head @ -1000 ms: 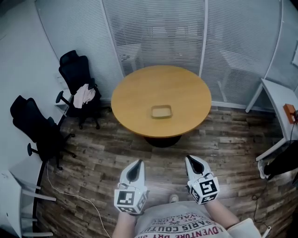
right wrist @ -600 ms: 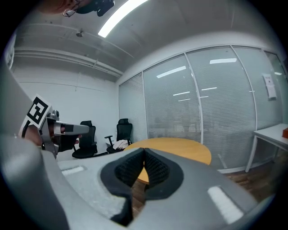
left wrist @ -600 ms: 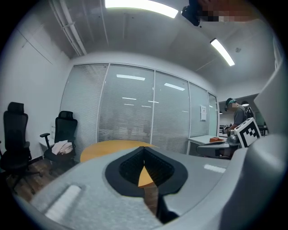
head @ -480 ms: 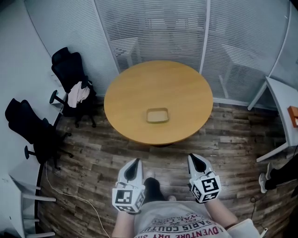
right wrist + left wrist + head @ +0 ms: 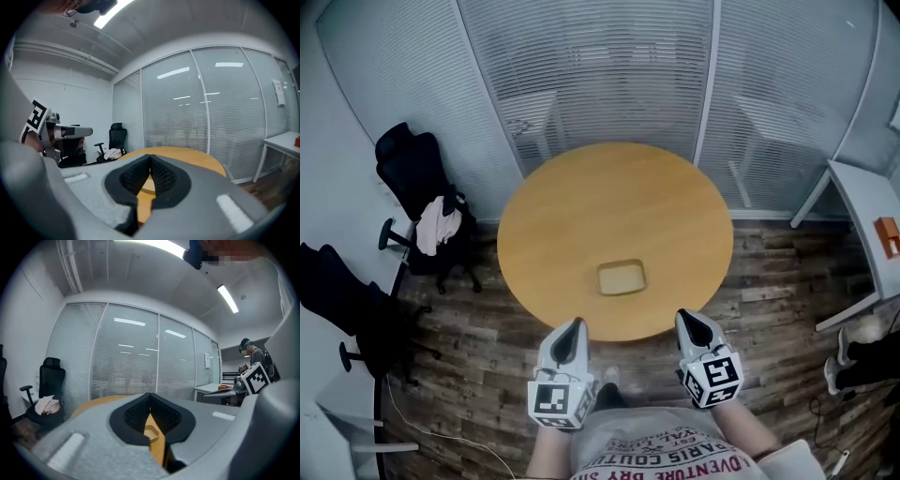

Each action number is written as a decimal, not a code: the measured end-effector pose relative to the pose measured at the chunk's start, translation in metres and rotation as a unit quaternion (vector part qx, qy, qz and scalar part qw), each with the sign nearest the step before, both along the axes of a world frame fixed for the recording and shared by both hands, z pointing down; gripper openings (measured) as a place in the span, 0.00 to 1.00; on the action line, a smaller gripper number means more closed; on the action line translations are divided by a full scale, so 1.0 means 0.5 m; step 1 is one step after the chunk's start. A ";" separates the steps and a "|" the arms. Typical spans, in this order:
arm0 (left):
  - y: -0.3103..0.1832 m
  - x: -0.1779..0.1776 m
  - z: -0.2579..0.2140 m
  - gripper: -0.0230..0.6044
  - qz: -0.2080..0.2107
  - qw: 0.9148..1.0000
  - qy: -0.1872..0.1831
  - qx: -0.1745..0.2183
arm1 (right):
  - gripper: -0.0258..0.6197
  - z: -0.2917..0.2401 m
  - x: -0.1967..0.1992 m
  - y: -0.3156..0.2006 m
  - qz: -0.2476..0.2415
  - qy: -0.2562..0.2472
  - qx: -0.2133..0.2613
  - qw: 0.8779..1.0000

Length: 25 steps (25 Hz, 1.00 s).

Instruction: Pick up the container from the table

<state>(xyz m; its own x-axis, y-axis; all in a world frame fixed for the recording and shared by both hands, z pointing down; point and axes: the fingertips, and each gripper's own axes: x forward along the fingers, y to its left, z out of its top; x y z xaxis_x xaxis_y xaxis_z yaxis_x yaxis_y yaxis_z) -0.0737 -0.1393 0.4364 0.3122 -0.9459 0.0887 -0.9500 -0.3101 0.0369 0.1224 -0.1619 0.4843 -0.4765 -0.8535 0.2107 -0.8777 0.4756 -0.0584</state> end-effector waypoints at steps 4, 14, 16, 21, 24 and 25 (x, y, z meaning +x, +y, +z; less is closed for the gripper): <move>-0.132 -0.065 -0.002 0.05 0.025 1.000 0.007 0.001 | 0.04 -0.002 -0.065 -0.113 0.014 0.008 -0.006 1.000; -0.335 -0.161 0.034 0.05 0.049 0.999 0.004 -0.018 | 0.04 0.031 -0.184 -0.304 0.023 0.010 -0.021 0.999; -0.359 -0.154 0.038 0.05 0.051 0.998 0.001 -0.021 | 0.04 0.038 -0.183 -0.330 0.021 0.012 -0.029 0.999; -0.420 -0.131 0.050 0.05 0.055 0.998 0.005 -0.028 | 0.04 0.071 -0.164 -0.397 0.012 0.019 -0.054 0.998; -0.443 -0.116 0.056 0.05 0.051 0.998 0.006 -0.030 | 0.04 0.098 -0.149 -0.429 0.000 0.024 -0.068 0.997; -0.447 -0.111 0.057 0.05 0.051 0.998 0.008 -0.030 | 0.04 0.111 -0.146 -0.437 -0.007 0.028 -0.077 0.997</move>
